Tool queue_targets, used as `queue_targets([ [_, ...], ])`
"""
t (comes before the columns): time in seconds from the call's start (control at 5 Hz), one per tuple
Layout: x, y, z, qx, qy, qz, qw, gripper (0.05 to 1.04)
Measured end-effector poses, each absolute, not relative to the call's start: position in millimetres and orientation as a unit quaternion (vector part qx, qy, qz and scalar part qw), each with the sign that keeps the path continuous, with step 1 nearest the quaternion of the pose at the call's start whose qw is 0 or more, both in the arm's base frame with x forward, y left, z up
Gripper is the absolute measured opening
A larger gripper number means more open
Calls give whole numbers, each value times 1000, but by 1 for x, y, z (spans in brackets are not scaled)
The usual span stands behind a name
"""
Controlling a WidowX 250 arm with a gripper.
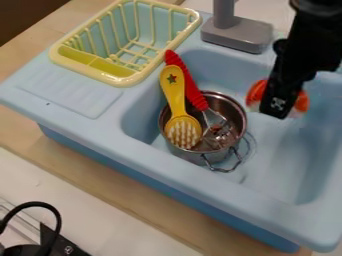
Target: Put the orange sushi in the sink
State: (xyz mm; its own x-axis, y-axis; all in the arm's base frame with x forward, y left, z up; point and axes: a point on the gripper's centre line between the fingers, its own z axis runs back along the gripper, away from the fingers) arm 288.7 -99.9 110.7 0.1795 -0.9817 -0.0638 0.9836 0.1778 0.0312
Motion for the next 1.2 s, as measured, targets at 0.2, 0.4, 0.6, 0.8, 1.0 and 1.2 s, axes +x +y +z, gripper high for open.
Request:
queue_targets([
  [0.2, 287, -106, 103, 27, 2, -660, 751, 543],
  [0.4, 290, -111, 97, 18, -11, -680, 733, 543],
  [0.6, 291, -112, 90, 20, -23, -692, 721, 543],
  [0.8, 292, -111, 84, 10, -42, -698, 715, 544],
  [1.0, 294, -112, 81, 13, -55, -705, 707, 544],
  [1.2, 296, -113, 77, 12, -56, -706, 705, 543],
])
